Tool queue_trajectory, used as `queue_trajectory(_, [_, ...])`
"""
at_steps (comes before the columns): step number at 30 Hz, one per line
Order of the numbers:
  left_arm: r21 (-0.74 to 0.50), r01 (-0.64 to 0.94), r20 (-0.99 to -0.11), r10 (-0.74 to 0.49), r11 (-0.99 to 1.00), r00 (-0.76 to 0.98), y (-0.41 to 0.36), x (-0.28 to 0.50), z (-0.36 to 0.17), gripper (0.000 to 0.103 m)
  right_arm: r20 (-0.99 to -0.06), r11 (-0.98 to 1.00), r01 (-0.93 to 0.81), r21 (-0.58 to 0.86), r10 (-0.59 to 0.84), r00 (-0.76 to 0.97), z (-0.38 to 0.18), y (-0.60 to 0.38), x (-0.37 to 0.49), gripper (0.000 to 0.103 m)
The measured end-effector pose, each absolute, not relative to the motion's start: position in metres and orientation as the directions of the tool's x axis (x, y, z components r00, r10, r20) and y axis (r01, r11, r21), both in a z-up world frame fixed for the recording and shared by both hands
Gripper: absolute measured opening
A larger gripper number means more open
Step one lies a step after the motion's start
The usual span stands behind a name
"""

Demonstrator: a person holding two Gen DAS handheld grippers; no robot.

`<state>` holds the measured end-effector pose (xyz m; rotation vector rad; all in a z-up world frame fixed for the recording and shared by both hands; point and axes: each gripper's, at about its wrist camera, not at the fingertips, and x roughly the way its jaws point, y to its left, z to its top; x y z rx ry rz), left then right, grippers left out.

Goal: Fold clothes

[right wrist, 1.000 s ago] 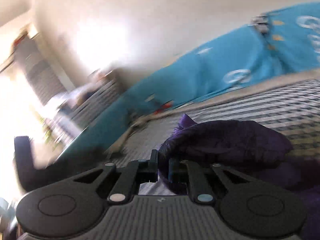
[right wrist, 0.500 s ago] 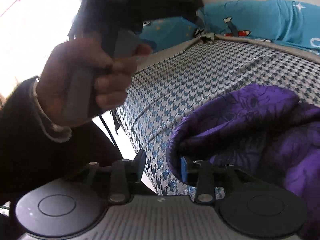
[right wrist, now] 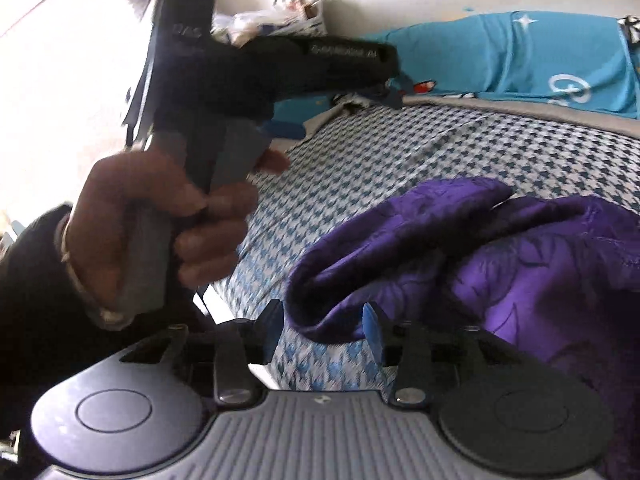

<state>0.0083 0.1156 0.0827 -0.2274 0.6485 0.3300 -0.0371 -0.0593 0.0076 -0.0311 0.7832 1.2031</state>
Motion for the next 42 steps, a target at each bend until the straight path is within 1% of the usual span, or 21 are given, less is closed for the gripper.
queue_trajectory(6, [-0.094,-0.364,-0.63,0.227,0.927,0.742,0.12,0.012,0.079,0.103,-0.525,0.485,-0.763,0.427,0.82,0.227,0.0,-0.047,-0.014,0.046])
queue_trajectory(9, [-0.098,-0.366,-0.636,0.224,0.926,0.738,0.125,0.01,0.076,0.103,-0.516,0.523,-0.708,0.474,0.817,0.257,-0.005,-0.044,-0.002,0.049])
queue_trajectory(13, [-0.11,-0.369,-0.639,0.219,0.923,0.737,0.131,0.009,0.076,0.103,-0.512,0.553,-0.685,0.475,0.807,0.296,-0.008,-0.039,0.003,0.048])
queue_trajectory(14, [-0.112,-0.369,-0.638,0.218,0.923,0.738,0.132,0.009,0.076,0.103,-0.51,0.551,-0.69,0.47,0.807,0.297,-0.008,-0.036,0.004,0.046])
queue_trajectory(15, [-0.114,-0.368,-0.638,0.216,0.923,0.739,0.133,0.008,0.076,0.103,-0.508,0.549,-0.694,0.465,0.808,0.299,-0.009,-0.034,0.004,0.034])
queue_trajectory(16, [-0.115,-0.368,-0.636,0.216,0.923,0.741,0.134,0.008,0.076,0.103,-0.506,0.547,-0.699,0.46,0.809,0.3,-0.009,-0.031,0.005,0.024])
queue_trajectory(18, [-0.118,-0.369,-0.632,0.217,0.922,0.744,0.136,0.007,0.077,0.103,-0.501,0.543,-0.709,0.45,0.811,0.303,-0.011,-0.025,0.006,0.017])
queue_trajectory(22, [-0.132,-0.383,-0.62,0.225,0.914,0.752,0.143,0.003,0.08,0.103,-0.491,0.497,-0.757,0.424,0.828,0.269,-0.01,-0.017,0.001,0.013])
queue_trajectory(25, [-0.141,-0.406,-0.607,0.244,0.903,0.756,0.149,0.001,0.083,0.103,-0.48,0.416,-0.821,0.391,0.853,0.205,-0.008,-0.011,-0.009,0.013])
queue_trajectory(27, [-0.145,-0.414,-0.603,0.251,0.899,0.757,0.151,0.0,0.084,0.103,-0.486,0.353,-0.875,0.333,0.859,0.161,-0.005,-0.008,-0.022,0.013])
queue_trajectory(29, [-0.145,-0.413,-0.604,0.25,0.899,0.757,0.15,0.0,0.084,0.103,-0.509,0.297,-0.92,0.255,0.85,0.133,-0.003,-0.005,-0.034,0.016])
queue_trajectory(32, [-0.128,-0.399,-0.605,0.247,0.908,0.757,0.144,0.001,0.084,0.103,-0.548,0.249,-0.95,0.189,0.83,0.108,-0.002,-0.006,-0.042,0.021])
queue_trajectory(33, [-0.122,-0.39,-0.604,0.243,0.913,0.759,0.142,0.001,0.084,0.103,-0.559,0.238,-0.954,0.184,0.823,0.098,-0.002,-0.008,-0.042,0.023])
queue_trajectory(34, [-0.116,-0.38,-0.604,0.238,0.918,0.76,0.139,0.002,0.083,0.103,-0.571,0.229,-0.956,0.182,0.816,0.087,-0.002,-0.01,-0.042,0.029])
queue_trajectory(35, [-0.113,-0.369,-0.606,0.231,0.922,0.762,0.136,0.003,0.082,0.103,-0.582,0.226,-0.956,0.189,0.81,0.076,-0.001,-0.013,-0.04,0.032])
queue_trajectory(39, [-0.112,-0.333,-0.615,0.198,0.936,0.763,0.124,0.009,0.078,0.103,-0.592,0.227,-0.954,0.197,0.803,0.069,0.003,-0.029,-0.035,0.033])
queue_trajectory(42, [-0.115,-0.298,-0.621,0.165,0.948,0.766,0.114,0.014,0.074,0.103,-0.585,0.284,-0.942,0.178,0.8,0.131,0.01,-0.045,-0.026,0.033])
